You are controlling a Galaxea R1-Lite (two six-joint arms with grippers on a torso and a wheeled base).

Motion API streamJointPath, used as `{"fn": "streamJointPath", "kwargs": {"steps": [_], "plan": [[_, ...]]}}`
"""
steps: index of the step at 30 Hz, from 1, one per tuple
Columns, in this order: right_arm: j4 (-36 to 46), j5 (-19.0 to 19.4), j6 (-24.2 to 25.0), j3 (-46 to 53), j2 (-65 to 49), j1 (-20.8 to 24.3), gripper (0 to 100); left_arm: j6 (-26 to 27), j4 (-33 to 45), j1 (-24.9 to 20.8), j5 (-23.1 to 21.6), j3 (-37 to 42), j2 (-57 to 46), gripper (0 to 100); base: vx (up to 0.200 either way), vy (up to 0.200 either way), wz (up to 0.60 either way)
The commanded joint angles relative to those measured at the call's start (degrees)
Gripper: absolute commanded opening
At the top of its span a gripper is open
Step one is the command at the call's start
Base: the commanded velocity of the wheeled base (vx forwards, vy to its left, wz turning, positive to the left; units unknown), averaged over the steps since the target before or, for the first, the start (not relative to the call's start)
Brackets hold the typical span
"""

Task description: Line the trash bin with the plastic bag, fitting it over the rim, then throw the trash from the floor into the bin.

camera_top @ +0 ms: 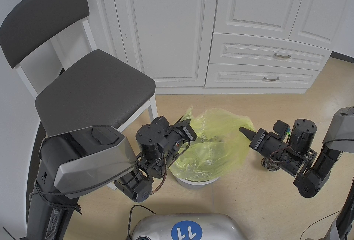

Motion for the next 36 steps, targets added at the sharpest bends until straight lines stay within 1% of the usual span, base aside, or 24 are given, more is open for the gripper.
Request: {"fn": "streamJointPath", "kwargs": {"steps": [1,14,23,25,28,36], "plan": [[-1.0,0.0,0.0,-0.1,2.7,0.2,0,-1.1,0.0,0.3,0.1,-0.9,2.7,0,0.000,0.000,0.00],[-1.0,-0.4,0.0,-0.1,3.3,1.8,0,-1.1,0.0,1.0,0.0,-0.3,1.6,0,0.000,0.000,0.00],[-1.0,-0.8,0.1,0.1,3.6,4.2,0,-1.1,0.0,1.8,-0.3,-0.1,2.5,0,0.000,0.000,0.00],[-1.0,-1.5,0.0,0.0,4.0,4.6,0,-1.0,0.0,1.9,-0.3,0.0,2.6,0,0.000,0.000,0.00],[-1.0,-3.5,0.0,-0.6,5.6,5.8,0,-0.9,0.0,2.3,-0.5,0.6,2.6,0,0.000,0.000,0.00],[-1.0,-3.8,0.1,-1.7,8.8,7.6,0,-0.4,0.1,2.9,-0.5,2.5,2.6,0,0.000,0.000,0.00]]}}
